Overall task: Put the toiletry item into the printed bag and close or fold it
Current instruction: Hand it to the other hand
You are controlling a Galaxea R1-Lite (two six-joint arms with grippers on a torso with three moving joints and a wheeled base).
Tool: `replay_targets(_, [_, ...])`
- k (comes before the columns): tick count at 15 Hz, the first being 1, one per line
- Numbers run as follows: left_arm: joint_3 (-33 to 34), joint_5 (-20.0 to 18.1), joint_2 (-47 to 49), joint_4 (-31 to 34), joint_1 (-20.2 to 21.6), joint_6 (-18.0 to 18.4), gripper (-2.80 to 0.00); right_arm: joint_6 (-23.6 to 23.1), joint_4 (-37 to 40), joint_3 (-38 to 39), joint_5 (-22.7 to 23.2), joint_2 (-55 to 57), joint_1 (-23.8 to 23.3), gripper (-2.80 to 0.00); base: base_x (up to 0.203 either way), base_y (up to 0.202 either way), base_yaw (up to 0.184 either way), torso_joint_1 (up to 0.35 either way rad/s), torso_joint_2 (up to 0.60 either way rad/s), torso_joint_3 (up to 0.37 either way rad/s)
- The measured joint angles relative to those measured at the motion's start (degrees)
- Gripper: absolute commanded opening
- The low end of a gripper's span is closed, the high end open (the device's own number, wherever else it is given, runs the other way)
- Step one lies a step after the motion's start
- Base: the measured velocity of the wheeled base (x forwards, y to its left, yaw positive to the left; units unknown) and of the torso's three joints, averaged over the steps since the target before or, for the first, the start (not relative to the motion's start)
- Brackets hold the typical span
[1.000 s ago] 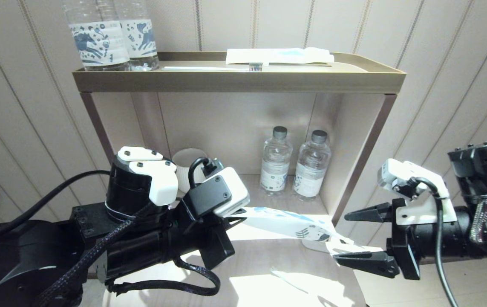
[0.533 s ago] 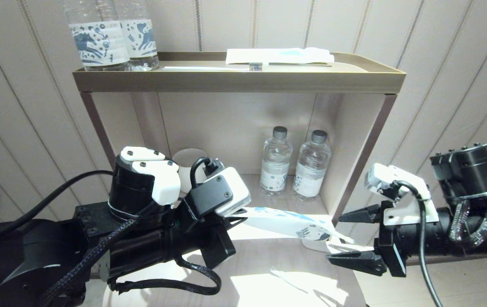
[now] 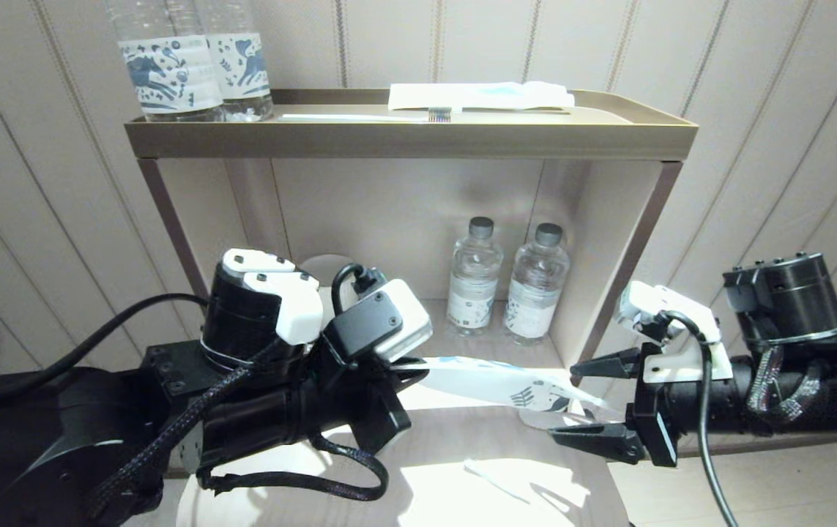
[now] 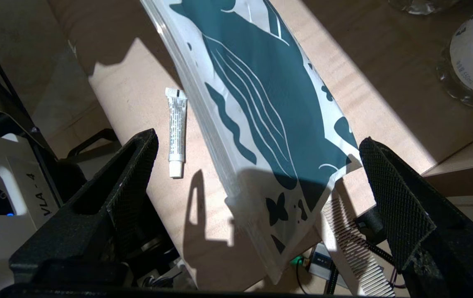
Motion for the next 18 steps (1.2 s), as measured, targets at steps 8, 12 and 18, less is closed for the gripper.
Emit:
replay_targets(8, [-3.50,-0.66,2.98,3.18,1.05,-9.24,-2.80,1.07,-8.02,3.99,1.30,3.03,-1.20,0.00,0.000,0.000,0.000,0.000,0.00,0.000])
replay_targets(12, [-3.28,-1.22,2.67,3.35,1.19,-9.24,-2.80,1.05,-8.13,2.81,1.33,4.44,-1.77,0.00,0.000,0.000,0.000,0.000,0.00,0.000])
replay_targets(18, [-3.35,-1.83,2.54,3.34,1.18,-9.20,-2.80,0.74,-7.72,1.87,1.24,5.43,-1.61,-2.80,0.000,0.000,0.000,0.000,0.00,0.000])
